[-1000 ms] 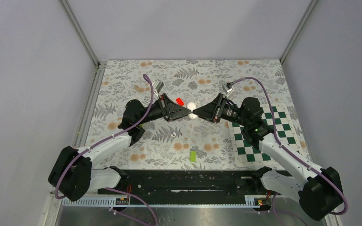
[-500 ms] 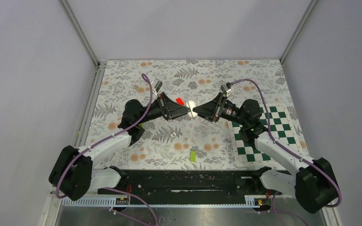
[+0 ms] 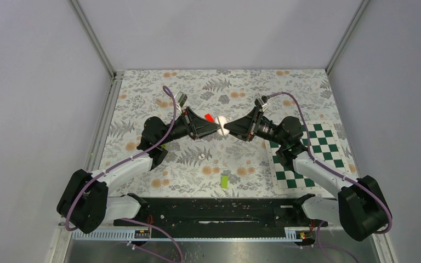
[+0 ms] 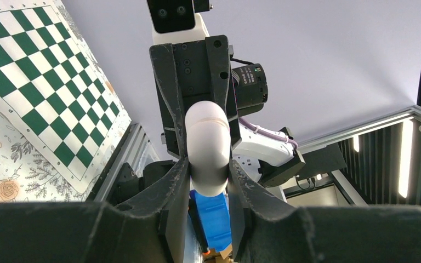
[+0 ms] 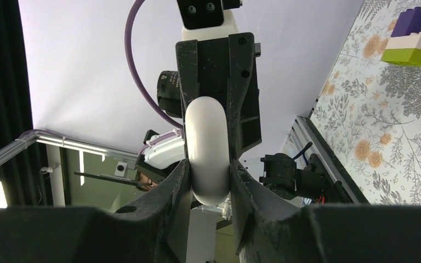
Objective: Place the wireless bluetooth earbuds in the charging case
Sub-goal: Open the charging case.
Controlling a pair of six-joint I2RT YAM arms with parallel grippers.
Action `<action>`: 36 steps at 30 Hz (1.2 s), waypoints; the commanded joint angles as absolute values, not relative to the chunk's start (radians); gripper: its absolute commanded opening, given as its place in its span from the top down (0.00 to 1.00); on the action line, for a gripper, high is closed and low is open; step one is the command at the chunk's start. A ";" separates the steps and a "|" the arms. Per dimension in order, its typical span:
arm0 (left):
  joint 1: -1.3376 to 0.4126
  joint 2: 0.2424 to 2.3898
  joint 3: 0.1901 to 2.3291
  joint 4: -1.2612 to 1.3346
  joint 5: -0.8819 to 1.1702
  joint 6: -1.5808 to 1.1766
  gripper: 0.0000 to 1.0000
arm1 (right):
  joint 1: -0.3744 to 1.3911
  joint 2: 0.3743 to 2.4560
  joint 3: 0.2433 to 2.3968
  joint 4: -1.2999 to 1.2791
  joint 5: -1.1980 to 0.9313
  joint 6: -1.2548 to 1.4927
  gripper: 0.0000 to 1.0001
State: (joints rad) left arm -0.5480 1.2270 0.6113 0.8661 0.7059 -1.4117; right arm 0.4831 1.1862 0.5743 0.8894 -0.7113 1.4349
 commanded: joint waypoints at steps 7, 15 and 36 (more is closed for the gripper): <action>-0.557 1.184 0.674 1.142 0.764 -1.477 1.00 | 0.454 1.188 0.578 0.610 -0.640 1.293 0.70; -0.556 1.176 0.674 1.135 0.766 -1.475 1.00 | 0.454 1.165 0.606 0.512 -0.621 1.225 0.59; -0.547 1.132 0.715 0.787 0.799 -1.317 1.00 | 0.454 0.992 0.714 0.156 -0.485 1.004 0.42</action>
